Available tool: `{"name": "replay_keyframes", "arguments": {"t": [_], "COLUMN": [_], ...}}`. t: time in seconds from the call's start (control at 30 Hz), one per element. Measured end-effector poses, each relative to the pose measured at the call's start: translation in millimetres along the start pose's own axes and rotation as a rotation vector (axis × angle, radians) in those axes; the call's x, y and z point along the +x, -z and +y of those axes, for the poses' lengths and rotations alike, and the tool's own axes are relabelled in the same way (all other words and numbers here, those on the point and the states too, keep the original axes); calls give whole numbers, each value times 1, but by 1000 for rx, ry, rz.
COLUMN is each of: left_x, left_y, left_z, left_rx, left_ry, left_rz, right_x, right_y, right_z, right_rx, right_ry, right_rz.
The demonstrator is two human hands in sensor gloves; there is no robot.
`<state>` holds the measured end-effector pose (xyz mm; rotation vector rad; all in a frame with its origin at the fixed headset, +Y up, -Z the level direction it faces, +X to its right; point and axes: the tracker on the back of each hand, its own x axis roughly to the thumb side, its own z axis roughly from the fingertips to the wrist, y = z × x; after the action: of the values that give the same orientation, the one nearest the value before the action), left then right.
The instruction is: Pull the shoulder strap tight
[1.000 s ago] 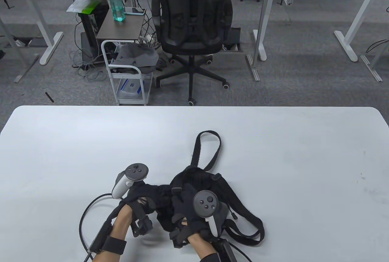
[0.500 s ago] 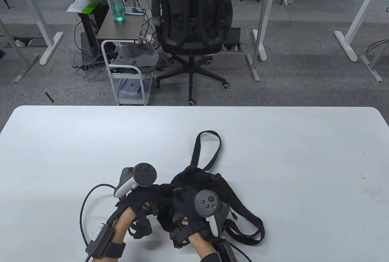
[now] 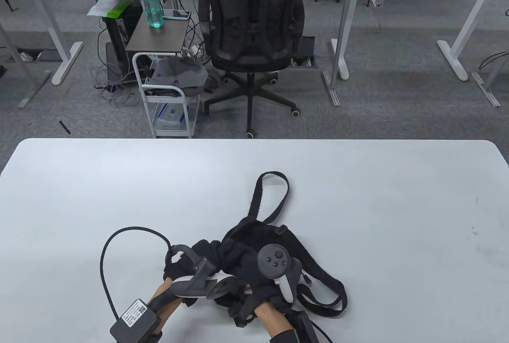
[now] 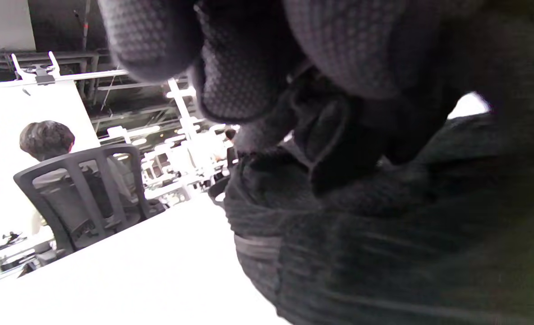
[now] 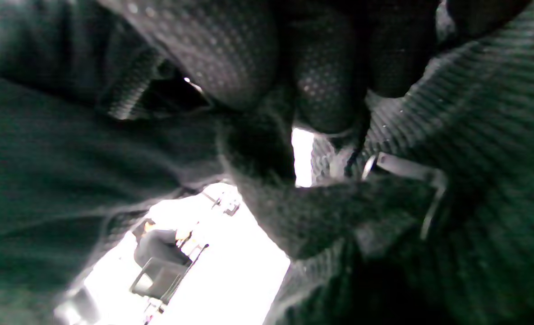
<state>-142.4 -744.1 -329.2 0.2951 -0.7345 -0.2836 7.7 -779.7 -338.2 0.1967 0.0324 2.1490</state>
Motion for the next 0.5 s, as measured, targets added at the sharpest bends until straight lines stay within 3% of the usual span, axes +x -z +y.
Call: {"name": "replay_keyframes", "arguments": {"t": [0.27, 0.5], "left_x": [-9, -6], "left_y": [1, 2], "left_z": [-15, -20], "left_rx": [-16, 8], "left_ry": [-136, -128], "left_rz": [13, 13], "right_x": [7, 4], "right_y": [-1, -1], "right_z": [0, -3], "right_rx": [51, 69], "right_ry": [-51, -35], "right_rz": [-76, -76]}}
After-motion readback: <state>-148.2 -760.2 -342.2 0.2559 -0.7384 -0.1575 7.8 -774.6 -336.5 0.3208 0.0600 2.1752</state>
